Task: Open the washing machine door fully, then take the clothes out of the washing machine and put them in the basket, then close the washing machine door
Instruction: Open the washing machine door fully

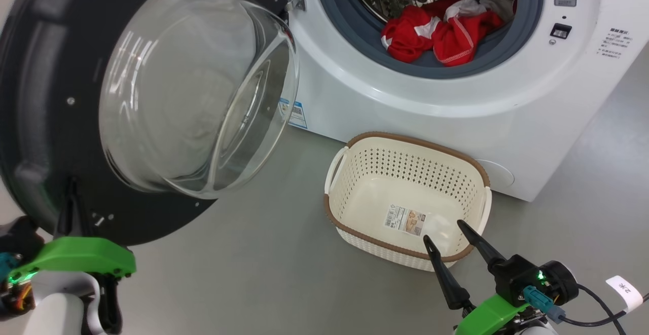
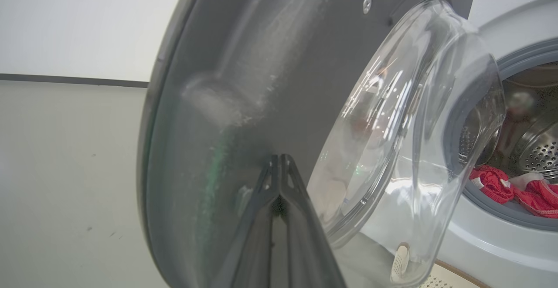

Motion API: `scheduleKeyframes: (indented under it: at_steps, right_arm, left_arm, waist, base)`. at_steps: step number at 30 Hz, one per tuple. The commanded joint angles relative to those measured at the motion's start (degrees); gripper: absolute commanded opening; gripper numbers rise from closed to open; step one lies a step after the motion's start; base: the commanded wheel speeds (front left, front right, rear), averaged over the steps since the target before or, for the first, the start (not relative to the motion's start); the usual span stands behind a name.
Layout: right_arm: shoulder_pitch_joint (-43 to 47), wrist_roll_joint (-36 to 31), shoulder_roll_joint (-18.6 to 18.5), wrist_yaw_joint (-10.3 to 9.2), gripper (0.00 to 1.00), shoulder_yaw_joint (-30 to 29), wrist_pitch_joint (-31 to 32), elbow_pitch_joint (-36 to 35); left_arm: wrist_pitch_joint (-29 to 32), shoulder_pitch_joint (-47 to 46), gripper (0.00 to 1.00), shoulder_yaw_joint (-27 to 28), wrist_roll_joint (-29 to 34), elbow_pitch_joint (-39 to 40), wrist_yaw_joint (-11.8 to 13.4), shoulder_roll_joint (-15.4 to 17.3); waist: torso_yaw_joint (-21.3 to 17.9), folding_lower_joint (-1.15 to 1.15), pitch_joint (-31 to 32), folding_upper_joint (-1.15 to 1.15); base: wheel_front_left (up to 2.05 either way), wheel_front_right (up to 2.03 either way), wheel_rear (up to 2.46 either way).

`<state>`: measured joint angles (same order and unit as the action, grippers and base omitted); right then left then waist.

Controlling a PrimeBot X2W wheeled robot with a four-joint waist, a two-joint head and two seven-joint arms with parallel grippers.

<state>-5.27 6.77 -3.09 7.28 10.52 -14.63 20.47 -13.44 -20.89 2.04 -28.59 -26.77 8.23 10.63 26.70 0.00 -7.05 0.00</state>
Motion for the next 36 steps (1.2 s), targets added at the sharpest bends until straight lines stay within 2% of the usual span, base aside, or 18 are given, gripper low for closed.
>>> scheduleKeyframes:
  at_steps: [1,11,18,30,34,35,36]
  right_arm:
    - [-2.0,-0.6,0.2,0.21,1.00,1.4,-0.4,-1.5]
    - [-2.7,-1.9,0.2,0.21,1.00,1.2,-0.4,-1.5]
    - [-3.4,-2.8,0.2,0.21,1.00,0.9,-0.4,-1.5]
    - [-4.3,-2.6,0.2,0.21,1.00,0.3,-0.4,-1.3]
    - [-4.6,-1.7,0.2,0.21,1.00,0.7,-0.4,-1.0]
    - [-4.7,-1.4,0.2,0.21,1.00,0.7,-0.4,-1.0]
    - [-4.8,-1.2,0.2,0.21,1.00,0.7,-0.4,-1.0]
  left_arm:
    - [-0.7,-2.6,0.00,3.0,-0.4,0.4,-0.1,2.9]
    - [-1.5,-6.6,0.00,6.3,-0.4,-5.8,-1.4,3.6]
    - [-1.5,-8.4,0.00,10.4,0.7,-6.0,-1.7,3.8]
    - [-1.5,-9.0,0.00,15.3,3.1,-7.1,-3.8,3.2]
    - [-1.6,-8.5,0.40,16.4,4.7,-6.2,-5.6,3.0]
    - [-1.6,-8.3,0.54,16.7,5.2,-5.5,-5.9,2.8]
    - [-1.6,-8.0,0.95,17.1,5.7,-4.7,-6.1,2.6]
  waist:
    - [-0.2,0.00,-0.5,0.00]
    - [-1.0,0.00,-2.2,0.00]
    - [-1.7,0.00,-3.4,0.00]
    - [-2.7,0.00,-3.9,0.00]
    - [-3.5,0.00,-3.1,0.00]
    - [-3.7,0.00,-2.9,0.00]
    - [-4.0,0.00,-2.6,0.00]
  base:
    - [0.00,0.00,0.00]
    - [0.00,0.00,0.00]
    - [0.00,0.00,0.00]
    - [0.00,0.00,0.00]
    - [0.00,0.00,0.00]
    - [0.00,0.00,0.00]
    - [0.00,0.00,0.00]
